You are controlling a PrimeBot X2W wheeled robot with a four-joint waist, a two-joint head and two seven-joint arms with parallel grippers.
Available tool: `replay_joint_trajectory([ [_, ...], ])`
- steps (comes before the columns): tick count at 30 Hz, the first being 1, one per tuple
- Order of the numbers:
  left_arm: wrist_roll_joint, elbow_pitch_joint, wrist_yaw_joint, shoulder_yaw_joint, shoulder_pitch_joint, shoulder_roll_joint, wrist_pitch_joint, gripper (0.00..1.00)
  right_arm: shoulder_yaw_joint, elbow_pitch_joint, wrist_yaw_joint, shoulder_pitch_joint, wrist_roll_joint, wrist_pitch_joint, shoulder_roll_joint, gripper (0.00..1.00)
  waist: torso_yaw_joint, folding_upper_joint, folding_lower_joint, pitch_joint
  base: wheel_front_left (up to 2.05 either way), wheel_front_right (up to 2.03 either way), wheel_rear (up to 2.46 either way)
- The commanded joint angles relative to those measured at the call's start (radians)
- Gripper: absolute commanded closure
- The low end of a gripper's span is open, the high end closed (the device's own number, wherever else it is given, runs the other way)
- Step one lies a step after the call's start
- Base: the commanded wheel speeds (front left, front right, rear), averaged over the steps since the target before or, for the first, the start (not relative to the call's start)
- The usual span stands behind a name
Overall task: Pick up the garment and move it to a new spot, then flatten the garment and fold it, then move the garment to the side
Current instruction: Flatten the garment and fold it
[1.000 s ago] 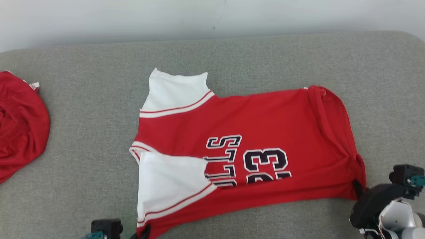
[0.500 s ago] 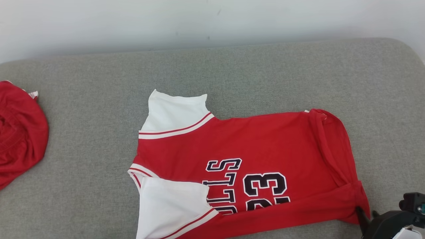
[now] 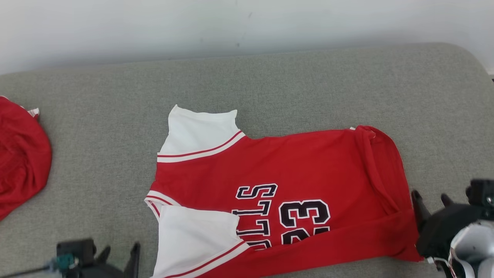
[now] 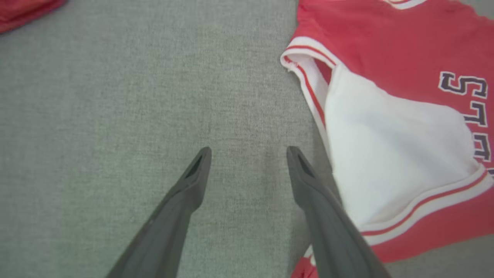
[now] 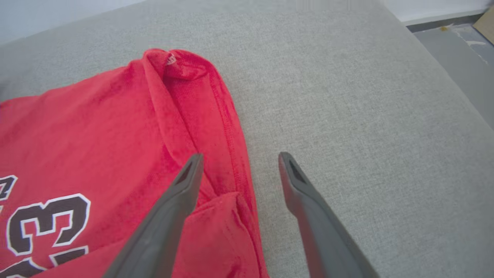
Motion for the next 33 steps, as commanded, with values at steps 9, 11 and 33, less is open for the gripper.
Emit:
replay_joint_trajectory([
  [9, 0.064, 0.076, -0.094, -0.022, -0.308, -0.008, 0.053, 0.00, 0.133, -0.055, -0.002, -0.173, -0.054, 0.087, -0.026, 0.00, -0.022, 0.0000, -0.0001, 0.073, 0.00, 0.00, 0.00],
  [11, 0.070, 0.110, -0.113, -0.022, -0.400, -0.028, 0.063, 0.00, 0.174, -0.041, -0.002, -0.226, -0.048, 0.098, -0.044, 0.00, -0.032, 0.0000, -0.0001, 0.097, 0.00, 0.00, 0.00],
  [33, 0.148, 0.640, -0.232, -0.093, -0.946, -0.098, 0.193, 0.00, 0.442, 0.217, -0.002, -0.597, 0.030, 0.029, -0.149, 0.00, -0.160, 0.0000, -0.0001, 0.273, 0.00, 0.00, 0.00],
])
